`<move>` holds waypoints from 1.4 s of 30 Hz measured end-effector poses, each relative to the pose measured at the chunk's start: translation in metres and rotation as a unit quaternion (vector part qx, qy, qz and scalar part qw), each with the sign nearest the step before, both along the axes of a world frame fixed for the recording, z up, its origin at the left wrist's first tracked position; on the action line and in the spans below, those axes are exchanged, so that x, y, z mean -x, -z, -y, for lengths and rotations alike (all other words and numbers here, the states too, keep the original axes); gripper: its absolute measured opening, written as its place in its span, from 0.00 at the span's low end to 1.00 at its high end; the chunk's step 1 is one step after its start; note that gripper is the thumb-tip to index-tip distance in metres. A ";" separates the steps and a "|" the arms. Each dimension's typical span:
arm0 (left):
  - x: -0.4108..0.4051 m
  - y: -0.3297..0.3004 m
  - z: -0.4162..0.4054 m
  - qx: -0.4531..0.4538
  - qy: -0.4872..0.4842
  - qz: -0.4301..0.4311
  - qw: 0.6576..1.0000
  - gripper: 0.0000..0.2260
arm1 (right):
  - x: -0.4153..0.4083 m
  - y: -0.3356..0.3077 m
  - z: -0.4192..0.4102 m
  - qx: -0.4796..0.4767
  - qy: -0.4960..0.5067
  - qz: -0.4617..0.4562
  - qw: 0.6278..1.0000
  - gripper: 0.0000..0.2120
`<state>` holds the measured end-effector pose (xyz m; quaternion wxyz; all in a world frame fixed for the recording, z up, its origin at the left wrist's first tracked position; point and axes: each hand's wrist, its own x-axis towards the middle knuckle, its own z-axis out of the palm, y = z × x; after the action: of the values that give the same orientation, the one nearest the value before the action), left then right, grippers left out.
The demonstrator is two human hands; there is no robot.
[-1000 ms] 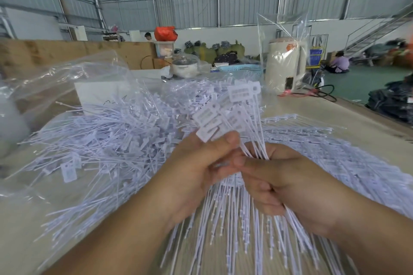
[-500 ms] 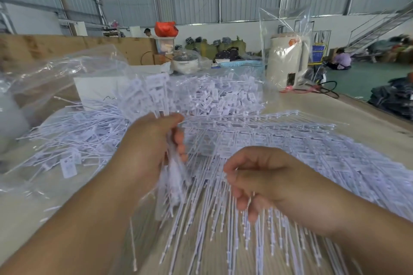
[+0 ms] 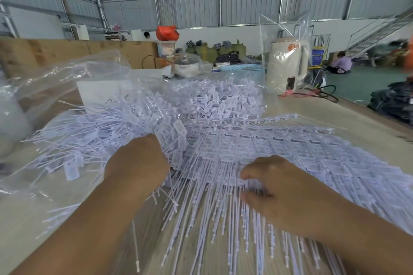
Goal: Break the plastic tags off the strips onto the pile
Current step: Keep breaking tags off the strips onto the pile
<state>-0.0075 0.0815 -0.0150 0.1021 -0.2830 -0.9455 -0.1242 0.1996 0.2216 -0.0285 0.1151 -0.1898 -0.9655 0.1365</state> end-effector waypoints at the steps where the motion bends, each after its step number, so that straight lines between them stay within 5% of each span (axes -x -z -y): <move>1: -0.001 -0.001 0.000 0.009 -0.008 -0.012 1.000 0.09 | -0.001 -0.002 -0.001 -0.002 0.011 0.001 1.000 0.16; 5: -0.010 -0.003 -0.003 0.050 -0.016 -0.066 0.996 0.18 | -0.004 -0.008 -0.001 -0.006 0.036 -0.015 0.999 0.05; 11: -0.024 0.008 -0.011 0.031 0.081 -0.120 0.989 0.31 | -0.004 -0.008 -0.004 -0.041 0.058 -0.093 0.993 0.10; 17: -0.017 0.012 -0.018 0.009 0.100 -0.144 0.985 0.12 | 0.002 0.000 -0.011 -0.091 0.046 -0.047 0.994 0.18; 27: -0.046 0.005 -0.024 -0.181 0.233 -0.123 0.948 0.12 | 0.006 0.001 -0.014 -0.084 0.031 -0.007 0.996 0.12; 34: -0.051 -0.016 -0.077 0.081 0.132 -0.069 0.986 0.25 | 0.004 0.003 -0.014 -0.085 0.010 -0.009 0.996 0.14; 42: -0.054 -0.007 -0.100 0.053 0.114 0.024 0.992 0.10 | 0.001 0.003 -0.015 -0.085 -0.009 -0.018 0.996 0.15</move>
<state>0.0465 0.1816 -0.0084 0.0495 -0.3907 -0.9146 -0.0915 0.1985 0.2369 -0.0316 0.1466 -0.1677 -0.9731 0.0587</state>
